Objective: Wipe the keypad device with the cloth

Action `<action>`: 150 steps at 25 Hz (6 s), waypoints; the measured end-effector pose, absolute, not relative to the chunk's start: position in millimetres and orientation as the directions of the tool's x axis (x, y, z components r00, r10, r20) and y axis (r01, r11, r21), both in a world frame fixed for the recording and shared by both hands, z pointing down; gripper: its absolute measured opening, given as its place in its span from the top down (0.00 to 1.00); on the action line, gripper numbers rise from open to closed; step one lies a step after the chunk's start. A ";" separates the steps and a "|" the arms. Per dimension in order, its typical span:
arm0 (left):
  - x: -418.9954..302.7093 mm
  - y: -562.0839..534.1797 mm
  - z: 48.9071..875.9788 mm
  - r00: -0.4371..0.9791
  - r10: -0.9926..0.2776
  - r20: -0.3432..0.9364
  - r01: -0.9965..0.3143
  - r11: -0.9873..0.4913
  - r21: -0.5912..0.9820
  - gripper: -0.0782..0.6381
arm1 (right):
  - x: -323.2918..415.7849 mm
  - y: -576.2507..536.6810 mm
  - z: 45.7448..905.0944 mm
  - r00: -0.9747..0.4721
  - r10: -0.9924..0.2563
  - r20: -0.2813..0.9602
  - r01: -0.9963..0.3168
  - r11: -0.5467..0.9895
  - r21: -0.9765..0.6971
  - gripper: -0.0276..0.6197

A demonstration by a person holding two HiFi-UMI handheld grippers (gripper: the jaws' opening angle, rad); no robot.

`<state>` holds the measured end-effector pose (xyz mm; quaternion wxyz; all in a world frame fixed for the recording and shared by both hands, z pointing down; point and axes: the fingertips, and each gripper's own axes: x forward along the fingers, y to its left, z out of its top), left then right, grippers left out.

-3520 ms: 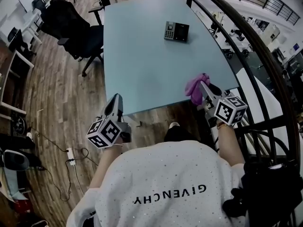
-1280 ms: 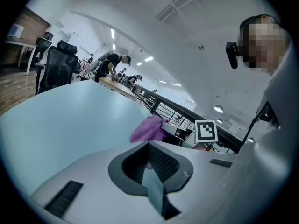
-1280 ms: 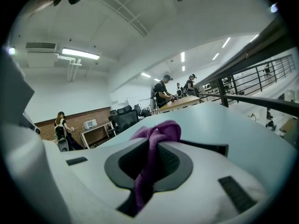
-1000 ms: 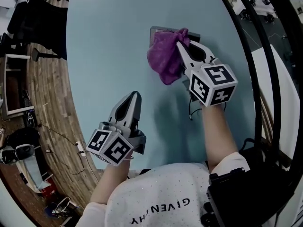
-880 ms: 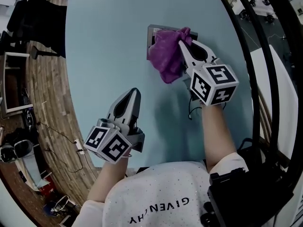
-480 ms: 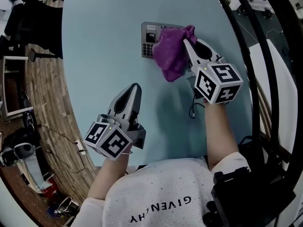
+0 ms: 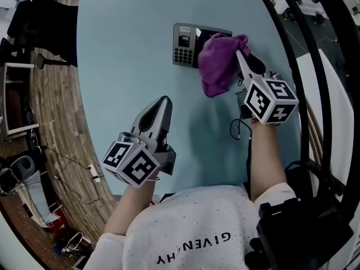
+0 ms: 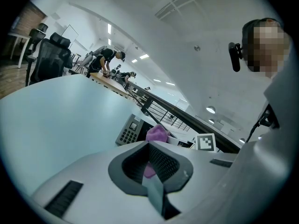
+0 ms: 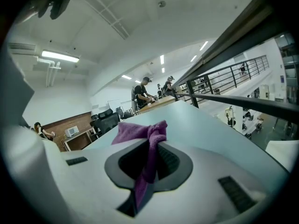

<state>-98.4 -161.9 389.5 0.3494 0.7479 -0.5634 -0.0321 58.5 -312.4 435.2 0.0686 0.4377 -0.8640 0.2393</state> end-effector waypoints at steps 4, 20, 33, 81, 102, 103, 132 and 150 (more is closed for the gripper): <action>-106.3 -158.8 388.8 0.342 -0.874 0.345 -0.822 -0.100 0.561 0.88 | 66.1 -310.1 429.9 -0.587 -0.741 0.326 -0.802 0.480 -0.354 0.92; -128.8 -127.9 398.9 0.260 -0.896 0.359 -0.842 -0.028 0.539 0.88 | -63.6 -270.4 399.9 -0.864 -0.488 0.124 -0.498 0.797 -0.341 0.92; -141.9 -121.0 405.2 0.254 -0.903 0.345 -0.818 -0.010 0.576 0.88 | -55.2 -300.6 452.6 -0.689 -0.624 0.369 -0.718 0.655 -0.235 0.92; -92.3 -139.7 369.0 0.378 -0.884 0.277 -0.767 -0.131 0.628 0.88 | 89.1 -290.7 436.5 -0.451 -0.785 0.426 -0.892 0.374 -0.256 0.92; -150.5 -74.5 387.0 0.188 -0.926 0.326 -0.774 0.064 0.630 0.88 | -75.9 -281.4 444.3 -0.743 -0.562 0.363 -0.659 0.709 -0.251 0.92; -153.9 -74.6 389.6 0.179 -0.928 0.328 -0.771 0.075 0.632 0.88 | -74.5 -286.9 451.1 -0.728 -0.573 0.377 -0.675 0.695 -0.246 0.92; -148.1 -92.9 368.5 0.256 -0.923 0.286 -0.744 0.001 0.668 0.88 | 4.7 -293.0 464.2 -0.530 -0.711 0.462 -0.840 0.515 -0.171 0.92; -136.8 -94.5 368.7 0.278 -0.914 0.294 -0.740 -0.009 0.673 0.88 | 55.6 -284.8 464.1 -0.406 -0.801 0.440 -0.913 0.381 -0.150 0.92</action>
